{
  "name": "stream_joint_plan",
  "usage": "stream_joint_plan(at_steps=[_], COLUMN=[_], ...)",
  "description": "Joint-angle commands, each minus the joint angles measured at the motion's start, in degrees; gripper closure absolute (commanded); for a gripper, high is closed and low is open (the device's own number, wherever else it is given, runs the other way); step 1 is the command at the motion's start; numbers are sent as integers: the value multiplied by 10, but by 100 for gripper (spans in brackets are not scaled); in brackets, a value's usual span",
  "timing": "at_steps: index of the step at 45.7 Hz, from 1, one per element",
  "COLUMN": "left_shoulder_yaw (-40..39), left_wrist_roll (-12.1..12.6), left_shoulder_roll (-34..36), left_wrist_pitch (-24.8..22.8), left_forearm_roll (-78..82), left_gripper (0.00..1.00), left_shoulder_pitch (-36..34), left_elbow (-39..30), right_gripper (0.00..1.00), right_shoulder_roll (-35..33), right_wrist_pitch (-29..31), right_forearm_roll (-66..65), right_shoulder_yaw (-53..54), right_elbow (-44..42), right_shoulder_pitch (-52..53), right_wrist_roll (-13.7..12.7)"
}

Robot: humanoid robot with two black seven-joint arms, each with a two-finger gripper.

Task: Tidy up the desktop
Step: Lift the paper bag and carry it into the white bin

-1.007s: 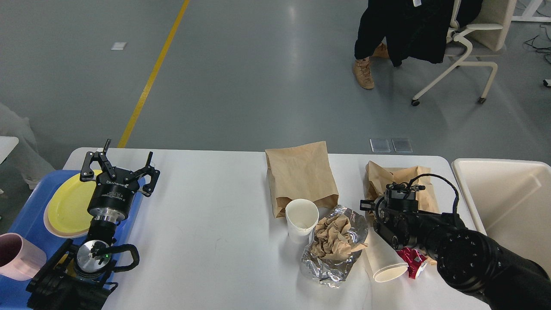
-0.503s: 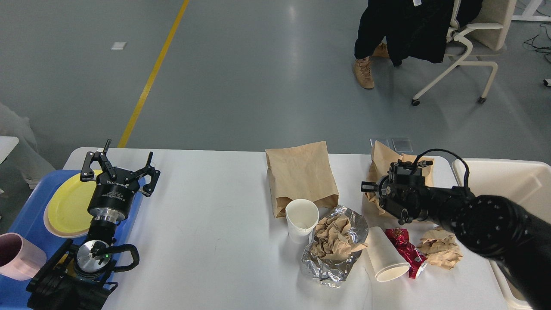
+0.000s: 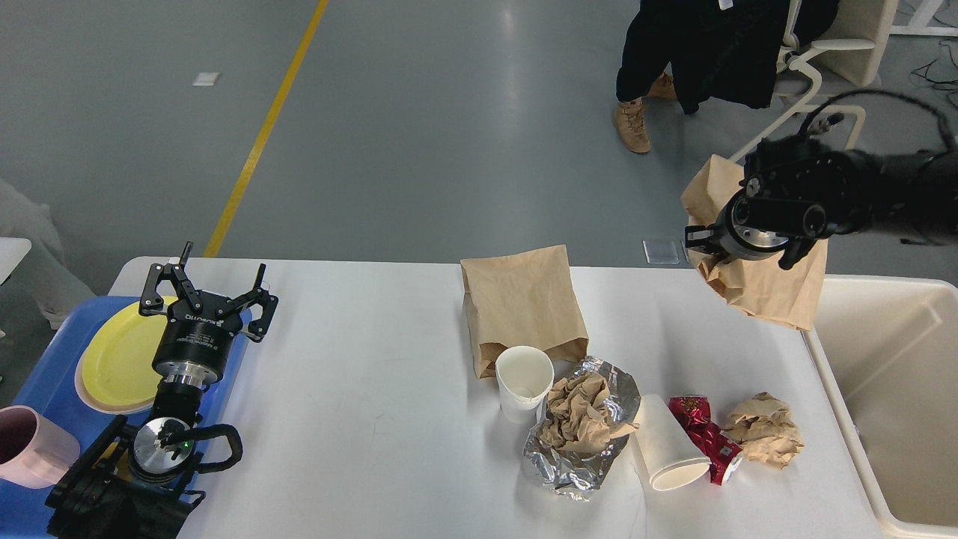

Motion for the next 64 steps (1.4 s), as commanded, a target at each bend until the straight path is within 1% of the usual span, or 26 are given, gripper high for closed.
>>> stream_joint_plan(at_steps=[1, 5, 8, 11, 13, 15, 16, 18, 23, 26, 30, 34, 38, 41, 48, 52, 56, 60, 64], left_shoulder_yaw=[0, 0, 0, 0, 0, 0, 0, 0, 0, 0, 0, 0, 0, 0, 0, 0, 0, 0, 0], left_wrist_roll=[0, 0, 0, 0, 0, 0, 0, 0, -1, -1, -1, -1, -1, -1, -1, -1, -1, -1, -1], left_shoulder_roll=[0, 0, 0, 0, 0, 0, 0, 0, 0, 0, 0, 0, 0, 0, 0, 0, 0, 0, 0], left_wrist_pitch=[0, 0, 0, 0, 0, 0, 0, 0, 0, 0, 0, 0, 0, 0, 0, 0, 0, 0, 0], left_forearm_roll=[0, 0, 0, 0, -1, 0, 0, 0, 0, 0, 0, 0, 0, 0, 0, 0, 0, 0, 0], left_gripper=[4, 4, 4, 4, 4, 4, 4, 4, 4, 4, 4, 4, 4, 4, 4, 4, 4, 4, 4], left_shoulder_pitch=[0, 0, 0, 0, 0, 0, 0, 0, 0, 0, 0, 0, 1, 1, 1, 0, 0, 0, 0], left_elbow=[0, 0, 0, 0, 0, 0, 0, 0, 0, 0, 0, 0, 0, 0, 0, 0, 0, 0, 0], right_gripper=[100, 100, 100, 100, 100, 100, 100, 100, 100, 100, 100, 100, 100, 100, 100, 100, 100, 100, 100], right_shoulder_roll=[-24, -56, -61, -61, -60, -57, -56, -52, -60, -78, -131, -206, -263, -295, -352, -353, -339, -287, -226], right_wrist_pitch=[46, 101, 143, 168, 176, 176, 176, 174, 164, 148, 109, 71, 53, 52, 52, 52, 48, 35, 15], right_forearm_roll=[7, 7, 7, 7, 6, 6, 5, 5, 3, 1, -21, -54, -90, -97, -101, -101, -101, -102, -101], right_shoulder_yaw=[-28, -42, -68, -106, -139, -169, -182, -203, -223, -234, -248, -248, -239, -218, -49, 53, 141, 202, 225], right_elbow=[108, 164, 202, 238, 258, 267, 269, 269, 267, 266, 249, 215, 152, 76, -112, -200, -285, -378, -488], right_shoulder_pitch=[107, 164, 212, 263, 291, 304, 307, 308, 307, 303, 274, 225, 153, 71, -161, -291, -408, -521, -617], right_wrist_roll=[7, 20, 47, 87, 127, 160, 172, 187, 191, 190, 190, 185, 181, 182, 186, 187, 188, 187, 188])
